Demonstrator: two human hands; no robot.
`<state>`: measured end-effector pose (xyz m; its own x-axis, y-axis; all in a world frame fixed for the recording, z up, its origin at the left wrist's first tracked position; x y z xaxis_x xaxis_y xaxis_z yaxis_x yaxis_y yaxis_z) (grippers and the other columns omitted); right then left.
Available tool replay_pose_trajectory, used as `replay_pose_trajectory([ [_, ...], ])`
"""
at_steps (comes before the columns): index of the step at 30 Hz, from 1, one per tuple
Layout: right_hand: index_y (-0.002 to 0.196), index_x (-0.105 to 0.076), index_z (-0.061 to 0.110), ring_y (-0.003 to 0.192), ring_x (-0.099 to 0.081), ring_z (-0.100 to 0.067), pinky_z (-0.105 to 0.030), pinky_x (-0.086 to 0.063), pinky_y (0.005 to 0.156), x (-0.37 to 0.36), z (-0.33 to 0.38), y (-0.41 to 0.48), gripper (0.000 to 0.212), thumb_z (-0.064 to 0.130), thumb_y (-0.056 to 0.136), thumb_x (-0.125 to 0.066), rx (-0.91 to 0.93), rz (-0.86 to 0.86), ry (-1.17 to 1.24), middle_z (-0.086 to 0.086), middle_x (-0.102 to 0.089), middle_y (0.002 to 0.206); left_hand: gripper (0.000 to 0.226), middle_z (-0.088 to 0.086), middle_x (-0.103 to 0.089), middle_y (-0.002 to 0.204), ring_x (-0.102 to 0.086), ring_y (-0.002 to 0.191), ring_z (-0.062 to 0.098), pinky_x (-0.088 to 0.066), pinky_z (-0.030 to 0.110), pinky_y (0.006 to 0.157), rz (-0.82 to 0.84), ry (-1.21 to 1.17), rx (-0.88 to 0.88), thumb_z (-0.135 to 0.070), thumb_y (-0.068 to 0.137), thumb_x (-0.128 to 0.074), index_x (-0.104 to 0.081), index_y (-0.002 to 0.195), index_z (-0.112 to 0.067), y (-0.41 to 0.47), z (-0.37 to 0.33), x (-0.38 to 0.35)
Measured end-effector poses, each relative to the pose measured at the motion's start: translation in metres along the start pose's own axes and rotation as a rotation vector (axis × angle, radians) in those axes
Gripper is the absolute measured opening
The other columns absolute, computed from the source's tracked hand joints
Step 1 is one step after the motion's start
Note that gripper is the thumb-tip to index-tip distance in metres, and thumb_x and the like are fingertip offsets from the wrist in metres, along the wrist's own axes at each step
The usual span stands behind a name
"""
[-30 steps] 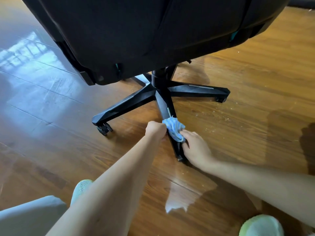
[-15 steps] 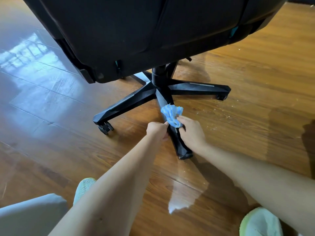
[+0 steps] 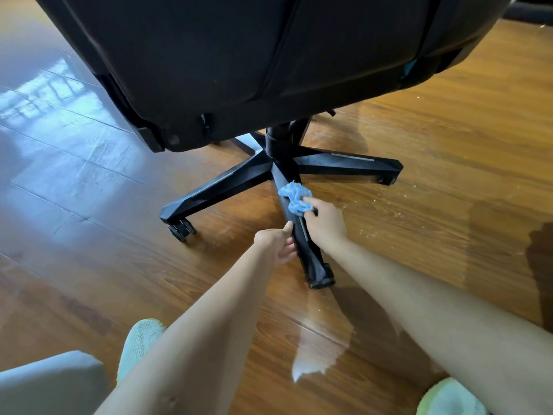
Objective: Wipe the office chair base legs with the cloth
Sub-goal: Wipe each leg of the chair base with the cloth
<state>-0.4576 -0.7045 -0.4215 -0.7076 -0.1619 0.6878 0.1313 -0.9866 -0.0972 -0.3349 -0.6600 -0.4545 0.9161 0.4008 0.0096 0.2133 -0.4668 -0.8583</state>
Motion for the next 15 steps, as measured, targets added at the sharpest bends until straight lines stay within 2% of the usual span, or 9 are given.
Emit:
replay_pose_trajectory([
  [1, 0.14, -0.061, 0.028, 0.075, -0.063, -0.013, -0.018, -0.048, 0.062, -0.001, 0.001, 0.005, 0.046, 0.012, 0.099, -0.045, -0.021, 0.006, 0.008, 0.003, -0.068, 0.132, 0.039, 0.0, -0.072, 0.082, -0.069, 0.065, 0.012, -0.053, 0.023, 0.038, -0.001, 0.001, -0.007, -0.042, 0.098, -0.073, -0.069, 0.113, -0.006, -0.001, 0.0, 0.0],
  [2, 0.141, -0.06, 0.028, 0.075, -0.063, -0.012, -0.018, -0.048, 0.065, -0.001, 0.0, 0.004, 0.048, 0.011, 0.099, -0.045, -0.02, 0.016, 0.01, 0.004, -0.064, 0.139, 0.036, 0.0, -0.071, 0.081, -0.069, 0.065, 0.012, -0.055, 0.024, 0.042, -0.004, -0.007, -0.03, -0.039, 0.099, -0.073, -0.069, 0.114, -0.007, -0.001, -0.001, -0.001],
  [5, 0.141, -0.061, 0.026, 0.075, -0.061, 0.002, -0.015, -0.049, 0.083, 0.004, -0.012, -0.028, 0.052, 0.004, 0.096, -0.047, 0.067, 0.056, 0.013, 0.011, -0.051, 0.151, 0.021, 0.005, -0.071, 0.084, -0.067, 0.066, 0.015, -0.062, 0.03, 0.057, -0.014, -0.049, -0.112, -0.024, 0.102, -0.071, -0.071, 0.116, -0.008, 0.004, -0.001, -0.002],
  [6, 0.141, -0.062, 0.025, 0.088, -0.062, 0.007, -0.015, -0.044, 0.094, 0.005, -0.019, -0.042, 0.053, 0.003, 0.094, -0.049, 0.104, 0.071, 0.003, 0.012, -0.051, 0.15, 0.018, 0.007, -0.072, 0.089, -0.066, 0.065, 0.015, -0.062, 0.031, 0.06, -0.016, -0.056, -0.119, -0.017, 0.104, -0.068, -0.071, 0.119, -0.006, 0.006, -0.001, -0.001],
  [8, 0.14, -0.062, 0.024, 0.125, -0.055, 0.004, -0.011, -0.031, 0.11, 0.008, -0.036, -0.071, 0.053, 0.003, 0.092, -0.051, 0.126, 0.063, -0.031, 0.013, -0.052, 0.148, 0.023, 0.015, -0.076, 0.104, -0.065, 0.066, 0.018, -0.062, 0.031, 0.058, -0.027, -0.076, -0.11, -0.006, 0.105, -0.061, -0.069, 0.126, -0.003, 0.008, -0.001, 0.0],
  [10, 0.14, -0.062, 0.023, 0.137, -0.047, -0.001, -0.002, -0.022, 0.111, 0.004, -0.046, -0.097, 0.052, 0.005, 0.093, -0.053, 0.08, 0.014, -0.018, 0.014, -0.052, 0.148, 0.023, 0.016, -0.076, 0.111, -0.068, 0.077, 0.022, -0.063, 0.032, 0.061, -0.015, -0.084, -0.12, -0.011, 0.104, -0.065, -0.069, 0.126, -0.003, 0.009, -0.001, -0.001],
  [12, 0.138, -0.064, 0.023, 0.136, -0.049, -0.004, 0.002, -0.024, 0.106, -0.005, -0.044, -0.108, 0.048, 0.007, 0.093, -0.054, 0.032, -0.043, 0.038, 0.013, -0.055, 0.146, 0.025, 0.013, -0.073, 0.101, -0.067, 0.078, 0.022, -0.063, 0.032, 0.061, -0.006, -0.092, -0.127, -0.019, 0.103, -0.07, -0.071, 0.122, -0.003, 0.01, 0.001, -0.003],
  [13, 0.137, -0.065, 0.023, 0.133, -0.052, -0.007, -0.003, -0.031, 0.105, -0.008, -0.04, -0.103, 0.046, 0.009, 0.094, -0.053, 0.016, -0.07, 0.055, 0.011, -0.058, 0.144, 0.024, 0.011, -0.071, 0.097, -0.067, 0.075, 0.022, -0.063, 0.032, 0.06, -0.006, -0.098, -0.131, -0.019, 0.103, -0.069, -0.071, 0.121, -0.003, 0.01, 0.003, -0.004],
  [15, 0.135, -0.065, 0.023, 0.118, -0.064, -0.017, -0.023, -0.046, 0.096, -0.012, -0.028, -0.071, 0.043, 0.014, 0.096, -0.051, -0.045, -0.095, 0.057, 0.007, -0.068, 0.133, 0.025, 0.01, -0.071, 0.095, -0.069, 0.076, 0.021, -0.066, 0.035, 0.068, -0.012, -0.106, -0.144, -0.02, 0.103, -0.069, -0.072, 0.121, -0.002, 0.009, 0.004, -0.005],
])
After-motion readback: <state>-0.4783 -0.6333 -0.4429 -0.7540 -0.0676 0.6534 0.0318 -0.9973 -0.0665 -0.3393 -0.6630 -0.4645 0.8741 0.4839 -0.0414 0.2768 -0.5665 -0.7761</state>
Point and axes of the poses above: each hand's wrist, its own y-axis towards the middle knuckle, its own x-axis out of the back of the hand, z = x × y, the point moved 2 cm from there along y, towards the middle knuckle
